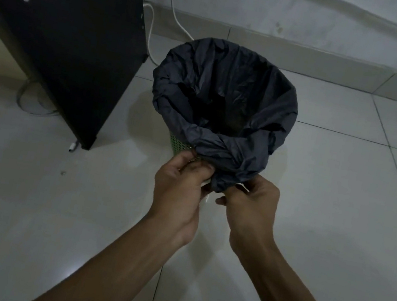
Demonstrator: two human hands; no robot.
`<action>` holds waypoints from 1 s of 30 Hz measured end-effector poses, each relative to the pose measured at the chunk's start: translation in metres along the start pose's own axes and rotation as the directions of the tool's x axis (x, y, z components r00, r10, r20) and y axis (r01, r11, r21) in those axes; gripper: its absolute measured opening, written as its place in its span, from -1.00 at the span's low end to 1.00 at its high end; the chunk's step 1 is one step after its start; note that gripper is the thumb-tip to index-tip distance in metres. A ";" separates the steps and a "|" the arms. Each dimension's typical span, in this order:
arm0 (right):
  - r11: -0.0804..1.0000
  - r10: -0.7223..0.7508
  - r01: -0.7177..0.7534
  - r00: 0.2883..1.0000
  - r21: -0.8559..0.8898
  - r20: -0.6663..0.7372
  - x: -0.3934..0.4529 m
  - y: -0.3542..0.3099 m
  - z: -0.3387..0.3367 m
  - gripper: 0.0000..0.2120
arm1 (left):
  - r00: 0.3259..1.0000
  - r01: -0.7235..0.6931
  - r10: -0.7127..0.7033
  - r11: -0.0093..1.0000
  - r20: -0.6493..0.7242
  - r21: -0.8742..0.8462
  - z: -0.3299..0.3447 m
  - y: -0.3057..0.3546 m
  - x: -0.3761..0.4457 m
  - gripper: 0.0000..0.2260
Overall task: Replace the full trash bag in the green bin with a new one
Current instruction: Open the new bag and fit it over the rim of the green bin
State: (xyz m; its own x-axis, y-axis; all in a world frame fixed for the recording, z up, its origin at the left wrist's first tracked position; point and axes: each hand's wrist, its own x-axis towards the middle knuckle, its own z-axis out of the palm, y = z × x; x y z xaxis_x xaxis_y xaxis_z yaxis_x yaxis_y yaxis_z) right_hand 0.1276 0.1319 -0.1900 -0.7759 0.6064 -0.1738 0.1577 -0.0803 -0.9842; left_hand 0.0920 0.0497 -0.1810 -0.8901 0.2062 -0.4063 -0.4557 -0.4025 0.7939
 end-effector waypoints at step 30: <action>0.850 0.405 -0.442 0.896 0.286 0.179 0.027 -0.013 -0.006 -0.77 | 0.969 0.079 -0.046 0.988 -0.242 0.130 0.010 0.003 0.002 -0.82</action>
State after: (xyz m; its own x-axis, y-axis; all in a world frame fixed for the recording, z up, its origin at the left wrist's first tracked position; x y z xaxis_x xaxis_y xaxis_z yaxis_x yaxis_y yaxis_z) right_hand 0.1081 0.1547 -0.1814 -0.7411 0.3694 -0.5607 0.3021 -0.5624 -0.7697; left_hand 0.0892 0.0582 -0.1751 -0.8419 0.0019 -0.5396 -0.5207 -0.2653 0.8115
